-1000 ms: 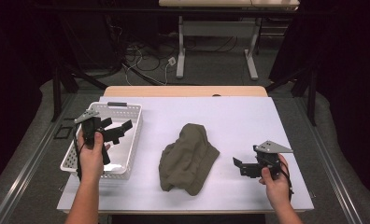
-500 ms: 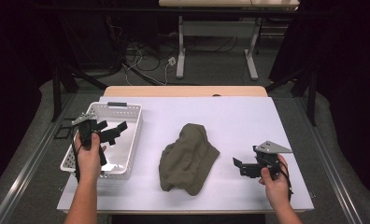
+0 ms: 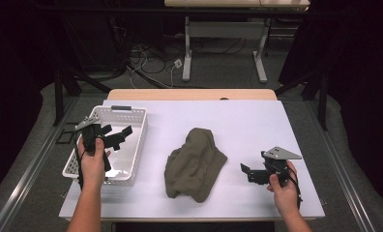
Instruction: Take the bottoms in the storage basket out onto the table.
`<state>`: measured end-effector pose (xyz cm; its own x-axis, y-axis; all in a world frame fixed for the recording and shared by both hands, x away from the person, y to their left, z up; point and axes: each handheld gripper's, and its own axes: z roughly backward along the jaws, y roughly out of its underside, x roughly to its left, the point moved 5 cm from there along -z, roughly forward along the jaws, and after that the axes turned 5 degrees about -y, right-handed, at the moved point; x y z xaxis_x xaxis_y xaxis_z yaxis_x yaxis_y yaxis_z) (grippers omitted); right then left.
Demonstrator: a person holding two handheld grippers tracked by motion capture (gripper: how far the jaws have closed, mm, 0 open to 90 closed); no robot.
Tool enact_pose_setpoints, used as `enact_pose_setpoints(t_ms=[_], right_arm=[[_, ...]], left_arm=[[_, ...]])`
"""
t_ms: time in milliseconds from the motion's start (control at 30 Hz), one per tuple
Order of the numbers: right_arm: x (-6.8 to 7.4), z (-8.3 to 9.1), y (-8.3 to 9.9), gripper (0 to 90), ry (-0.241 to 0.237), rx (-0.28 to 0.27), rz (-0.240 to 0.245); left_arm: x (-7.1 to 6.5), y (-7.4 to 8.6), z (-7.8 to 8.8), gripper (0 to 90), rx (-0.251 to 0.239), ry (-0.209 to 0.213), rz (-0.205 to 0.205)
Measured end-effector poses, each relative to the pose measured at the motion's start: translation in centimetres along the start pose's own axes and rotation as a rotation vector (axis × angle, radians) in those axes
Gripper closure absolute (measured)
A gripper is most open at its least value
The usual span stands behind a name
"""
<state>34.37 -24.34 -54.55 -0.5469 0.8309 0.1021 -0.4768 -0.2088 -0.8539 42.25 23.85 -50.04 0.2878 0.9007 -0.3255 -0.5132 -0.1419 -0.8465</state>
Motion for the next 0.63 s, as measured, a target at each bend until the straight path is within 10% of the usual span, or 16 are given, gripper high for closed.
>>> enact_pose_setpoints(t_ms=[633], right_arm=[[-0.17, -0.29, 0.31, 6.9, -0.014, 0.005, -0.011]], left_arm=[[-0.33, -0.39, 0.27, 2.7, -0.013, 0.002, -0.004]])
